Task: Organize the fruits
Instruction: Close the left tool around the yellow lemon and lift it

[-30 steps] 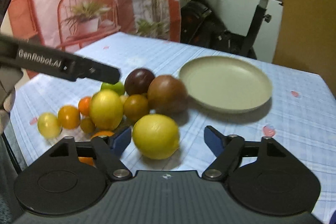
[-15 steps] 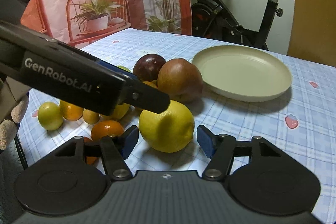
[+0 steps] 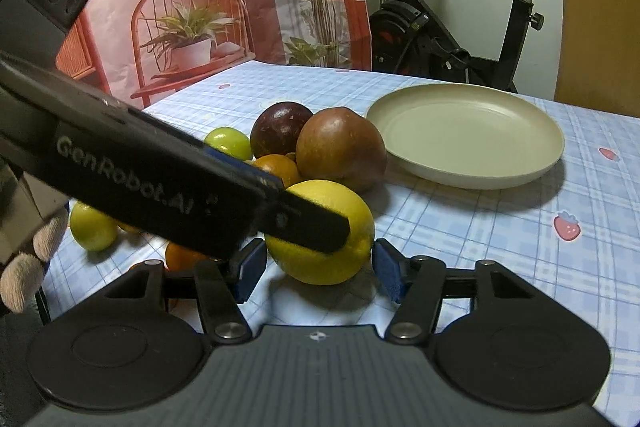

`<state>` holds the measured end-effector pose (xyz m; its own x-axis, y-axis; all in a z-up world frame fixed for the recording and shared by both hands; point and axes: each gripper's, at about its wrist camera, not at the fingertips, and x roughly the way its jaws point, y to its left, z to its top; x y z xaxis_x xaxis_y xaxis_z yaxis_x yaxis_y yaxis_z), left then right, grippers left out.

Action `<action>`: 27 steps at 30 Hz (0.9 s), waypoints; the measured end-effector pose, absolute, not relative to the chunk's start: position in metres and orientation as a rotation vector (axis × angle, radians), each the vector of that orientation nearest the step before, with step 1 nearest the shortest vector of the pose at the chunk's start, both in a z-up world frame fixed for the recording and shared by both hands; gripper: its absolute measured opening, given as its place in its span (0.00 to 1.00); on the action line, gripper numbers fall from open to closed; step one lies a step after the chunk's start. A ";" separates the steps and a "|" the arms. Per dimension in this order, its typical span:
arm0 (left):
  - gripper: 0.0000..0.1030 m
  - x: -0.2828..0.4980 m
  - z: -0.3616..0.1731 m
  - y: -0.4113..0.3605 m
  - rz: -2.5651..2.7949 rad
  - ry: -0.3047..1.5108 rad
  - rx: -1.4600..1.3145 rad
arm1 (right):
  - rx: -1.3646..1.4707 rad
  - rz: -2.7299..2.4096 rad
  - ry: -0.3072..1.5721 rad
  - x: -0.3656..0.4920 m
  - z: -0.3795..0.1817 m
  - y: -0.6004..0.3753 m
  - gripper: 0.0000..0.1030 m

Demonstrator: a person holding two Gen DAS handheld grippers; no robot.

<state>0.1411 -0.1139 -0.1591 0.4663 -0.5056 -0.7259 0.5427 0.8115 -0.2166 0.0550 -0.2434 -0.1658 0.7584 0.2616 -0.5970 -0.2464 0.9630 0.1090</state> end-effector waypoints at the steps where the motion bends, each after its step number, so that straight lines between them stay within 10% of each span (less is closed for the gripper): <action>1: 0.62 0.141 -0.159 -0.115 -0.642 0.873 0.050 | 0.023 0.277 0.652 0.055 -0.166 -0.243 0.59; 24: 0.61 0.146 -0.141 -0.151 -0.700 0.777 0.138 | 0.194 0.185 0.536 0.044 -0.150 -0.277 0.55; 27: 0.58 0.152 -0.136 -0.161 -0.722 0.749 0.147 | 0.238 0.156 0.489 0.044 -0.143 -0.291 0.36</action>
